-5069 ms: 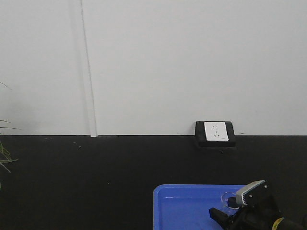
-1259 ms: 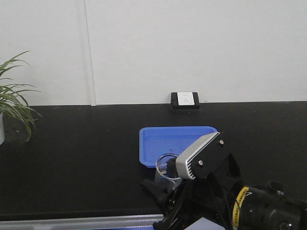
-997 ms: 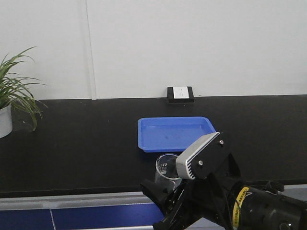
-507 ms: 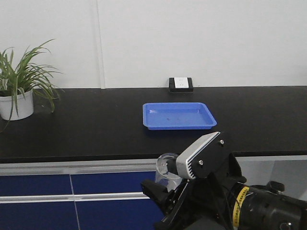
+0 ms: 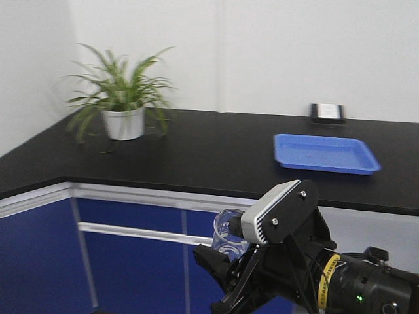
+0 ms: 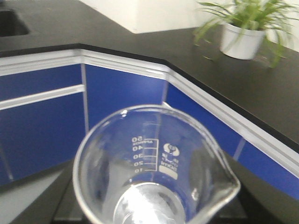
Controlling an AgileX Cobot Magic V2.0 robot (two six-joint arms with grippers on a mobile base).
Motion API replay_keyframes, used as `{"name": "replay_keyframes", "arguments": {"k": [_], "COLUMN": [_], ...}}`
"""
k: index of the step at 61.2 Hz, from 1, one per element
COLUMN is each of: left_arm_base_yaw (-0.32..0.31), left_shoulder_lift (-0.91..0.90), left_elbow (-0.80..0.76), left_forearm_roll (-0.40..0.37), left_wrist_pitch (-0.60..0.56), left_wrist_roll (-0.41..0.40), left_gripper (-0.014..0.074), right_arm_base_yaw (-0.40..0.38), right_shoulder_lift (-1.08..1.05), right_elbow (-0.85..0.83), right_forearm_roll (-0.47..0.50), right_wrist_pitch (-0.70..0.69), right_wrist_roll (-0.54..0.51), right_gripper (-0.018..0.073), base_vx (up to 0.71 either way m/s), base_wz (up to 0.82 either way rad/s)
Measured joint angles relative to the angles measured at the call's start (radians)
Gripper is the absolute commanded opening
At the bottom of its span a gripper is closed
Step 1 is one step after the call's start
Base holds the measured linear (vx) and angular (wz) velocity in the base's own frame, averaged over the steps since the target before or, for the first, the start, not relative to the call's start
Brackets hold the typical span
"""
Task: Move beaker to silver tray on left bench
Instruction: 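Drive the base around toward the bench with the silver tray, holding the beaker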
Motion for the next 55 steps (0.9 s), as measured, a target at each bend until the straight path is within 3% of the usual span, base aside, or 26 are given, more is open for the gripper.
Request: {"name": "replay_keyframes", "arguments": {"k": [55], "left_arm_base_yaw": [0.0], "left_shoulder_lift": [0.0], "left_elbow": [0.0], "left_forearm_roll": [0.0], "left_wrist_pitch": [0.0], "left_wrist_roll": [0.0], "left_gripper": [0.0001], "right_arm_base_yaw": [0.0], "right_shoulder_lift": [0.0], "right_elbow": [0.0], "right_forearm_roll": [0.0], "right_wrist_pitch": [0.001], "right_wrist_roll": [0.0], "right_gripper": [-0.0011], "base_vx": [0.01], "base_wz": [0.77]}}
